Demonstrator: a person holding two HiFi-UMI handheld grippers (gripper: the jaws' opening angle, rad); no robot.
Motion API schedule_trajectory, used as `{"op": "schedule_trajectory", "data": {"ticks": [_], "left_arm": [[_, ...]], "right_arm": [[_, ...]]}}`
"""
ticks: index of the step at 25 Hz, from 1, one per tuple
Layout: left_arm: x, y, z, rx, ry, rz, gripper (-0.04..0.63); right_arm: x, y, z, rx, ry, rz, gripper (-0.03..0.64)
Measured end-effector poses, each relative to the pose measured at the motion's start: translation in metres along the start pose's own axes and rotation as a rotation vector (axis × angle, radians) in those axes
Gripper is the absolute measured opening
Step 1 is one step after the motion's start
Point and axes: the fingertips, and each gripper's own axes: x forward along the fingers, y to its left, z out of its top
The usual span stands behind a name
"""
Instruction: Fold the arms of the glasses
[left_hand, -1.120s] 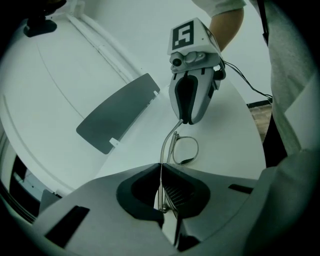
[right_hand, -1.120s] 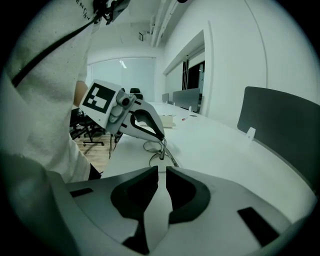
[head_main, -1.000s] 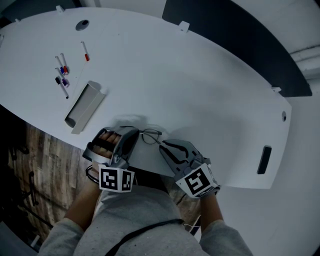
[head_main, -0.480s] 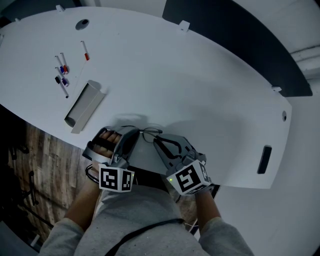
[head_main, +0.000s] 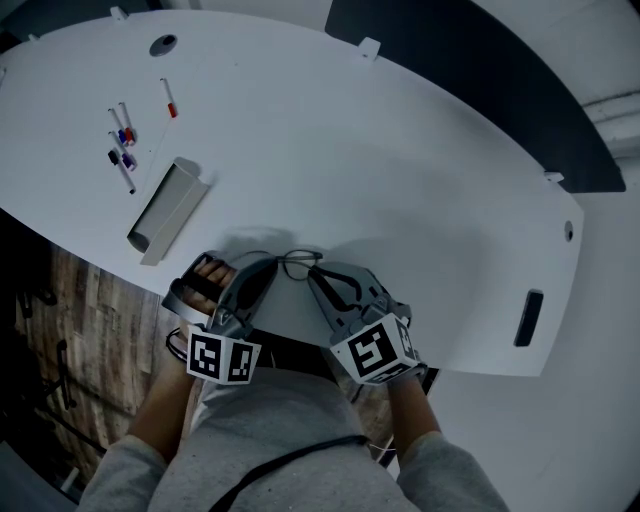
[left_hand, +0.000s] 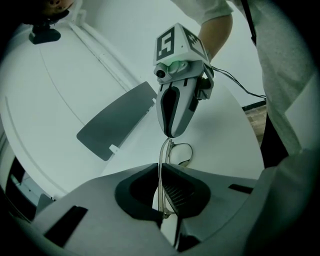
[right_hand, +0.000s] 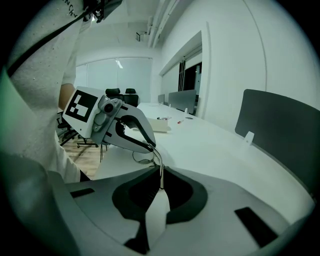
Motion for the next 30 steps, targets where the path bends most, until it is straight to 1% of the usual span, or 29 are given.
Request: {"op": "schedule_trajectory", "data": {"ticks": [2,5,7,11,15,17,19,22,23,25,30], "left_arm": [[-0.002,-0.002,0.0,0.004,-0.021,-0.012,0.025],[-0.005,-0.002,0.0,0.041,-0.044,-0.018,0.025],[-0.008,-0.001,0.002,0.048,-0.067,-0.023,0.025],[-0.012,0.001,0.003,0.027,-0.096,-0.014,0.025],[-0.011,0.0,0.001,-0.026,-0.098,-0.021,0.025],[-0.012,-0.001,-0.001,-0.037,-0.095,-0.027,0.025],[-0.014,-0.004,-0.004,-0.012,-0.085,-0.035,0.025],[-0.016,-0.009,-0.009,0.075,-0.059,-0.05,0.028],[-0.016,-0.009,-0.01,0.09,-0.055,-0.052,0.039],[-0.018,-0.008,-0.011,0.077,-0.058,-0.046,0.091],[-0.02,-0.002,-0.012,0.005,-0.068,-0.026,0.094]], "right_arm": [[0.002,-0.001,-0.002,0.002,0.011,-0.005,0.034],[0.003,-0.003,-0.005,0.007,0.021,-0.01,0.034],[0.005,-0.003,-0.005,0.007,0.026,-0.011,0.034],[0.009,-0.003,-0.007,0.009,0.035,-0.009,0.032],[0.012,-0.003,-0.008,0.004,0.045,-0.006,0.032],[0.013,-0.002,-0.008,-0.001,0.052,-0.001,0.032],[0.015,-0.001,-0.009,-0.005,0.061,0.001,0.032],[0.018,0.0,-0.011,-0.004,0.079,0.0,0.032],[0.019,0.0,-0.012,-0.003,0.085,-0.002,0.032],[0.02,0.001,-0.013,-0.006,0.095,-0.003,0.032],[0.023,0.001,-0.016,-0.013,0.117,-0.004,0.032]]}}
